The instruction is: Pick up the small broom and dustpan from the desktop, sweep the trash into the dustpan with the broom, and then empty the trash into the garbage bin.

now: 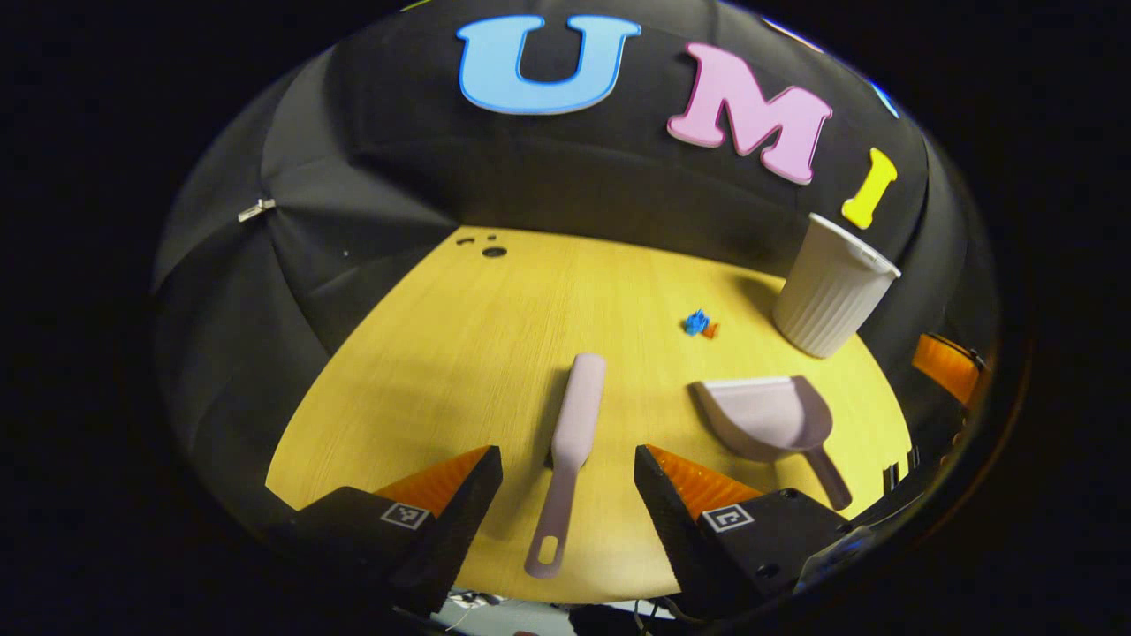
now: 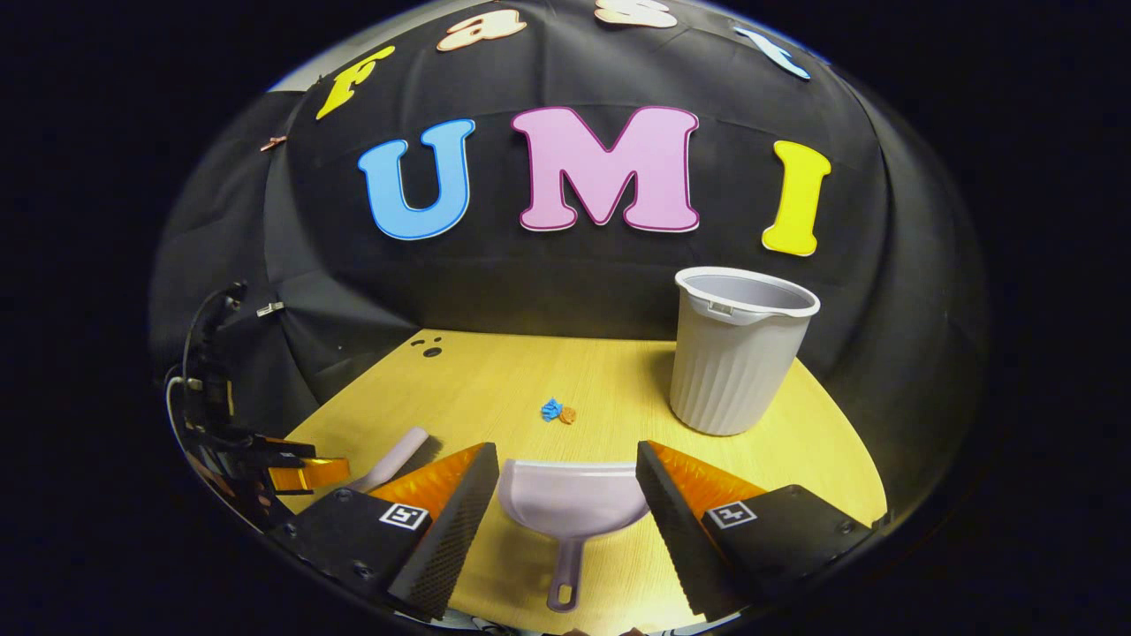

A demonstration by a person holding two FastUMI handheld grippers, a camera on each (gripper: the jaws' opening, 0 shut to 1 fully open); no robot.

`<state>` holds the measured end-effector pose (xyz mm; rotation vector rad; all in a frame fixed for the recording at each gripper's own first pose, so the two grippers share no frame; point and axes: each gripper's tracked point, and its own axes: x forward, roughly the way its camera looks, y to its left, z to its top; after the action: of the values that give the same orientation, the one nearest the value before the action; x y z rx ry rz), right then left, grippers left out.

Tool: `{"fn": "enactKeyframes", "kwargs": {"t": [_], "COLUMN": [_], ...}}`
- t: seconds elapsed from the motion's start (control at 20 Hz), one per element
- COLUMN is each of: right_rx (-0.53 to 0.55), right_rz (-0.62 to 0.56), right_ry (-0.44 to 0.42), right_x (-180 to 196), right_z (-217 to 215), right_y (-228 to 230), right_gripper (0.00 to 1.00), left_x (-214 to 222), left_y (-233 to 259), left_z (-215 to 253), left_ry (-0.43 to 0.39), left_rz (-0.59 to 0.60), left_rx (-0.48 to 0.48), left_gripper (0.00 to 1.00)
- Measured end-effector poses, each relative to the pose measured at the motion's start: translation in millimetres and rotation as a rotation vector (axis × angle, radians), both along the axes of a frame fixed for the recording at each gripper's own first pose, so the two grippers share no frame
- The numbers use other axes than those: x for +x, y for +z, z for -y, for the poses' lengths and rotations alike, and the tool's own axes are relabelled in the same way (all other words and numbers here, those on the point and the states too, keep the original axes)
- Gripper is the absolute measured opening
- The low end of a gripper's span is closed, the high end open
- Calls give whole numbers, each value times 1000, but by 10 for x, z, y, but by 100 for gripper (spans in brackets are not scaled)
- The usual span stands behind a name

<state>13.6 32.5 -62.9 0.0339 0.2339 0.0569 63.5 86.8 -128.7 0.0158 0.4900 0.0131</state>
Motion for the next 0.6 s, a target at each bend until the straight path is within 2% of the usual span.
{"fn": "enactKeyframes", "kwargs": {"t": [0.35, 0.6], "right_rx": [-8, -2], "right_rz": [-61, -93], "right_ry": [-9, -35], "right_x": [-23, -43], "right_z": [38, 127], "right_y": [-190, -308], "right_gripper": [98, 98], "left_x": [345, 517], "left_y": [-613, -920], "left_z": [-112, -99], "left_ry": [-25, -39], "left_rz": [-279, -415], "left_rx": [39, 87], "left_gripper": [95, 92]}}
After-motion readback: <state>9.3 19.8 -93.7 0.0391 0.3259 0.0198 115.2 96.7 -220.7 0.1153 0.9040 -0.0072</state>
